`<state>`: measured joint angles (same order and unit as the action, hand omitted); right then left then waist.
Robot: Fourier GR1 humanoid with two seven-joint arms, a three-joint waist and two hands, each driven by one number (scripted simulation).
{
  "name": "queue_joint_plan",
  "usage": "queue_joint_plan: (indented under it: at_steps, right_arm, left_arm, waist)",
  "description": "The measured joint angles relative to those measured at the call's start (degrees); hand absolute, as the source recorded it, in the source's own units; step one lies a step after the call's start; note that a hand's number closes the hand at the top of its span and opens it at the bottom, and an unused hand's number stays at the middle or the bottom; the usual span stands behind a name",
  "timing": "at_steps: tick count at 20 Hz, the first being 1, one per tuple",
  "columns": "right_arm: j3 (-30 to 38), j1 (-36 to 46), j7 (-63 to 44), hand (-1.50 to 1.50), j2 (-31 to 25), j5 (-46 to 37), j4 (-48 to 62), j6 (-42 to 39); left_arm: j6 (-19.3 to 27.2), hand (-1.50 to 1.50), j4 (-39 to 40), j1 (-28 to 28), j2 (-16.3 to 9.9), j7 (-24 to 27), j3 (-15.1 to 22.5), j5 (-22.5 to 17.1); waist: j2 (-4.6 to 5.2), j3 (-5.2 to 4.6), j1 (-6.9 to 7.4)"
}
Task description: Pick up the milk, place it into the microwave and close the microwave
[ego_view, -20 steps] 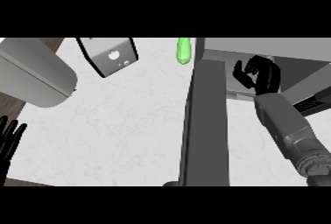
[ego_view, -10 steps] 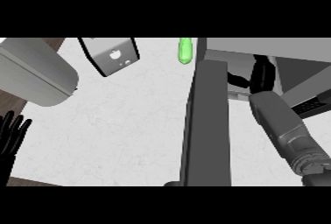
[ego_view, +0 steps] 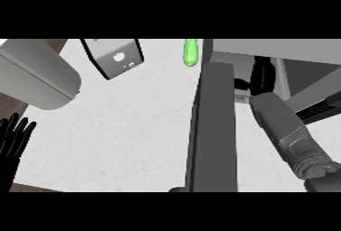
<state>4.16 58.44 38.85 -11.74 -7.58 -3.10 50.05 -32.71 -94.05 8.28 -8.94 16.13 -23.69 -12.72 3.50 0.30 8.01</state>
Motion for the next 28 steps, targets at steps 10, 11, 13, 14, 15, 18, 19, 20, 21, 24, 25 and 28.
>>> queue_joint_plan:
  at_steps: [10, 11, 13, 14, 15, 18, 19, 20, 21, 24, 25, 28]
  right_arm:
    - [0.4, -1.55, 1.4, -1.5, 0.6, 0.07, -0.78, -1.99]
    - [0.63, -1.57, 1.44, -1.5, 0.76, 0.26, -0.98, -2.11]
    - [0.99, -2.02, 1.83, -1.5, 1.03, 0.54, -1.24, -2.51]
    - [1.27, -2.45, 2.28, -1.5, 1.18, 0.77, -1.57, -2.72]
    - [1.59, -2.86, 2.65, -1.5, 1.44, 1.03, -1.87, -2.84]
    - [2.04, -3.68, 3.86, -1.5, 1.28, 1.36, -2.17, -4.45]
    - [2.24, -3.92, 4.19, -1.5, 0.92, 1.53, -2.24, -5.74]
    - [2.51, -4.25, 4.79, -1.5, 0.66, 1.78, -2.51, -6.8]
    - [2.8, -4.21, 5.09, -1.5, 0.81, 2.06, -2.75, -7.78]
    - [3.81, -5.93, 7.47, -1.5, 1.7, 3.13, -3.71, -11.35]
    - [4.21, -6.59, 8.4, -1.5, 1.81, 3.55, -4.03, -12.74]
    - [5.33, -7.62, 10.13, -1.5, 2.93, 4.69, -4.72, -15.57]
  left_arm:
    - [0.05, -1.5, 0.58, 0.56, 0.31, 1.4, -0.06, 0.83]
    - [-0.21, -1.5, 0.83, 0.78, 0.06, 1.84, -0.37, 0.79]
    - [-0.24, -1.5, 1.09, 0.72, -0.2, 2.27, -0.66, 0.93]
    - [-0.21, -1.5, 0.87, 1.04, 0.17, 2.64, -0.41, 1.24]
    - [-0.4, -1.5, 0.7, 1.6, 0.29, 2.92, -0.45, 1.21]
    - [0.48, -1.5, -0.09, 1.9, 1.17, 2.95, -0.08, 1.84]
    - [0.65, -1.5, -0.67, 2.49, 1.55, 2.91, 0.03, 1.95]
    - [0.97, -1.5, -1.37, 2.73, 1.98, 2.51, 0.26, 1.96]
    - [0.96, -1.5, -1.9, 2.98, 2.01, 2.13, 0.32, 1.8]
    - [1.08, -1.5, -1.95, 3.44, 2.46, 2.3, 0.51, 2.06]
    - [0.98, -1.5, -1.8, 3.62, 2.54, 2.5, 0.63, 2.25]
    - [0.59, -1.5, -2.64, 4.37, 2.49, 2.83, 0.59, 2.22]
  waist:
    - [-0.59, 0.02, -1.14]
    - [-0.69, 0.01, -1.31]
    - [-0.81, -0.01, -1.63]
    - [-0.86, 0.0, -1.73]
    - [-0.95, 0.0, -1.83]
    - [-1.22, -0.01, -2.49]
    - [-1.36, -0.02, -2.7]
    - [-1.45, -0.02, -2.9]
    - [-1.57, -0.02, -3.11]
    - [-1.85, -0.06, -3.86]
    - [-1.9, -0.06, -4.05]
    - [-2.15, -0.09, -4.53]
